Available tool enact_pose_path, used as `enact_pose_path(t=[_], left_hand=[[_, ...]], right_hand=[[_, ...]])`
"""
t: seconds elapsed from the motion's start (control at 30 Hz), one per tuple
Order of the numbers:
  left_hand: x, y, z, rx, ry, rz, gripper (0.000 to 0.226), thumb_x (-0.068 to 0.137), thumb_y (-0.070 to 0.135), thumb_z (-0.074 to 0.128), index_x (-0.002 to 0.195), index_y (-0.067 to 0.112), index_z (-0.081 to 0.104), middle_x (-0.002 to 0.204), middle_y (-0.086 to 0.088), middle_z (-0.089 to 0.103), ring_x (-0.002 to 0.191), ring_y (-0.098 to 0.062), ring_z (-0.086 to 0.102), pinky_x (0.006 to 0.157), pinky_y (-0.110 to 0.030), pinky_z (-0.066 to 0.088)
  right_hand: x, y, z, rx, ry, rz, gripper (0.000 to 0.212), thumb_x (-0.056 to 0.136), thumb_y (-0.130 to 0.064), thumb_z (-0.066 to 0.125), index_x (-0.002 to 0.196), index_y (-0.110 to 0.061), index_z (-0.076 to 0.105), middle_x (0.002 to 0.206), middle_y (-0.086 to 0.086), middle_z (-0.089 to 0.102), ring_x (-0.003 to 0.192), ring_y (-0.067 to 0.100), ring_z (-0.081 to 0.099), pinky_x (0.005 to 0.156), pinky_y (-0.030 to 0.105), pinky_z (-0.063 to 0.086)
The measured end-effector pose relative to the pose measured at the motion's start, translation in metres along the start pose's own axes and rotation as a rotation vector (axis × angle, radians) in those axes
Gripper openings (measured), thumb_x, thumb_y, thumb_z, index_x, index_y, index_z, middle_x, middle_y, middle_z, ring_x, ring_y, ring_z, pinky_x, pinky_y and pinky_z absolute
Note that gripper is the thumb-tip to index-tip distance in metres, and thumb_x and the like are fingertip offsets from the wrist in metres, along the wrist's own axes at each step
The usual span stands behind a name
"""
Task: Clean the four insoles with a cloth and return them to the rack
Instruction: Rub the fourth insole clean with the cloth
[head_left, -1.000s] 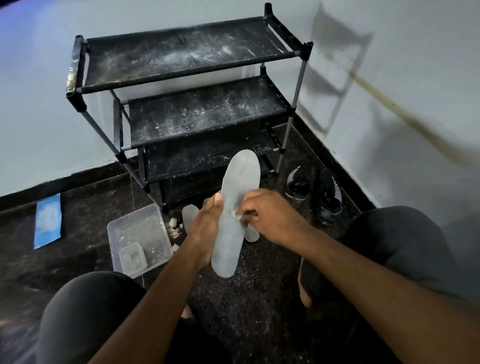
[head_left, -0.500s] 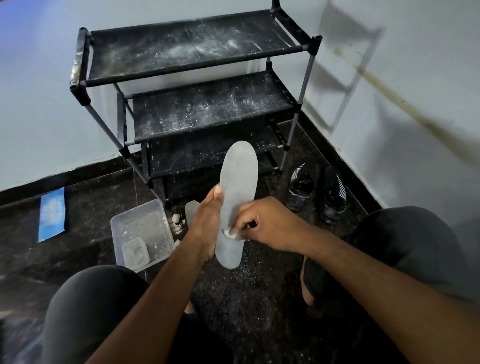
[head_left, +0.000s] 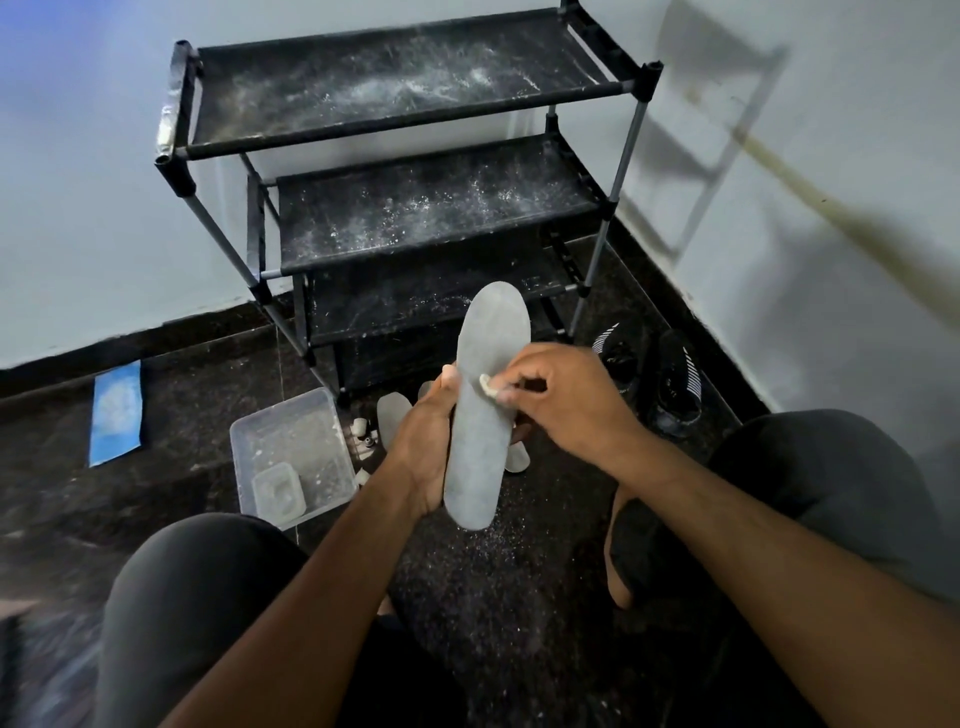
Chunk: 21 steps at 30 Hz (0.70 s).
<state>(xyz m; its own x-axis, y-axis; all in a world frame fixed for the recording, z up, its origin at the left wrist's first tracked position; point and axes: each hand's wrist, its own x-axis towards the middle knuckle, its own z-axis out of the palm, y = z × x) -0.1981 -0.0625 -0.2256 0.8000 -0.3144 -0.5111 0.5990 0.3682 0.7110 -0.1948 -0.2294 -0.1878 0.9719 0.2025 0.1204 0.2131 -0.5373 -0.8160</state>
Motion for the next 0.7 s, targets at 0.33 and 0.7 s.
enact_pose_path(t=[0.33, 0.7], left_hand=[[0.007, 0.002, -0.001, -0.044, -0.003, -0.036, 0.062, 0.106, 0.055, 0.037, 0.138, 0.007, 0.060, 0.117, -0.021, 0.069, 0.090, -0.031, 0.071, 0.069, -0.041, 0.061], [0.008, 0.008, -0.003, -0.116, -0.035, -0.086, 0.065, 0.105, 0.056, 0.037, 0.140, 0.006, 0.059, 0.126, -0.017, 0.067, 0.110, -0.030, 0.067, 0.096, -0.046, 0.057]], right_hand=[[-0.003, -0.015, -0.001, 0.177, -0.199, 0.124, 0.014, 0.079, -0.021, 0.080, 0.090, -0.012, 0.078, 0.086, -0.005, 0.075, 0.078, 0.003, 0.069, 0.075, 0.024, 0.057], [-0.014, -0.019, 0.018, -0.096, -0.240, -0.129, 0.008, 0.083, -0.017, 0.076, 0.091, -0.016, 0.078, 0.088, -0.011, 0.068, 0.083, 0.002, 0.061, 0.078, 0.022, 0.052]])
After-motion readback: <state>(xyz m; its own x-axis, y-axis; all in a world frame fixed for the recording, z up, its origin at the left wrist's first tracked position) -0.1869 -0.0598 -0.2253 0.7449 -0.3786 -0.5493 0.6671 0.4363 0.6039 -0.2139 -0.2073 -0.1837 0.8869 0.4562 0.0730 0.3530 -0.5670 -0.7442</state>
